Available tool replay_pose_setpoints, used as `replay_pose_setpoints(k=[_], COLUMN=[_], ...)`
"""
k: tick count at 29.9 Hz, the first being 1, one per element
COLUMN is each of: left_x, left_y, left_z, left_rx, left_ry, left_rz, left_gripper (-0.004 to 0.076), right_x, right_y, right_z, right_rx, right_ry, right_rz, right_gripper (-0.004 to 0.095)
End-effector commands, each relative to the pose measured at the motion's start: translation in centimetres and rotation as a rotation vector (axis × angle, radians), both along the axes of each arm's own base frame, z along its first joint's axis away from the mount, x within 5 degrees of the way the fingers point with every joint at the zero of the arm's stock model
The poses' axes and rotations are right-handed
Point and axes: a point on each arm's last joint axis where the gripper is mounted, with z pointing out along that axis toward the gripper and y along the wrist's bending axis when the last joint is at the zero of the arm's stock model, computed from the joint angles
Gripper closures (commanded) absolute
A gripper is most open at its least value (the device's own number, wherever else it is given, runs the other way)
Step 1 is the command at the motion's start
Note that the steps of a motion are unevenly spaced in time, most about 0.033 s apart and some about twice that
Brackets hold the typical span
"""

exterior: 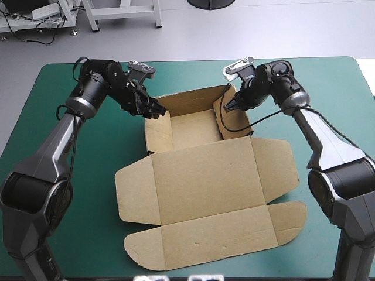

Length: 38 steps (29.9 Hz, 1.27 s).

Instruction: Fold the box

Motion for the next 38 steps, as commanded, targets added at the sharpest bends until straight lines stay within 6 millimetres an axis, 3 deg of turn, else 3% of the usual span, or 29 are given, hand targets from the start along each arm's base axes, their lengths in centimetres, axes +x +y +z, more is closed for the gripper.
replay_pose_setpoints(k=[1,5,10,20,26,35,38], left_x=[-2.9,-5.7,-10.6,-19.1,-22.6,-24.1,-24.7], left_y=[0.0,0.3,1.8,5.7,6.9,8.9,9.1], left_z=[7.0,11.1,16.1,21.9,21.7,18.8,18.5], left_rx=[-0.136,-0.214,-0.262,-0.218,-0.210,-0.039,-0.038], left_ry=[-0.155,-0.209,-0.356,-0.612,-0.631,-0.602,-0.599], left_rz=[-0.023,-0.057,-0.070,-0.028,-0.021,0.053,0.053], left_gripper=[0.0324,0.0330,0.0339,0.0339,0.0339,0.0340,0.0339], right_x=[-1.0,-1.1,-1.4,-1.6,-1.5,-1.5,-1.6], right_y=[-0.7,-0.7,-0.3,-0.2,-0.2,-0.3,-0.3], right_z=[3.9,4.0,4.0,3.7,3.5,6.8,6.6], right_rx=[0.006,0.009,0.054,0.070,0.062,0.083,0.071], right_ry=[-0.105,-0.096,-0.056,-0.025,-0.026,-0.124,-0.100], right_rz=[0.002,0.003,0.007,0.010,0.009,0.010,0.011], right_gripper=[0.0602,0.0602,0.0602,0.0603,0.0603,0.0603,0.0603])
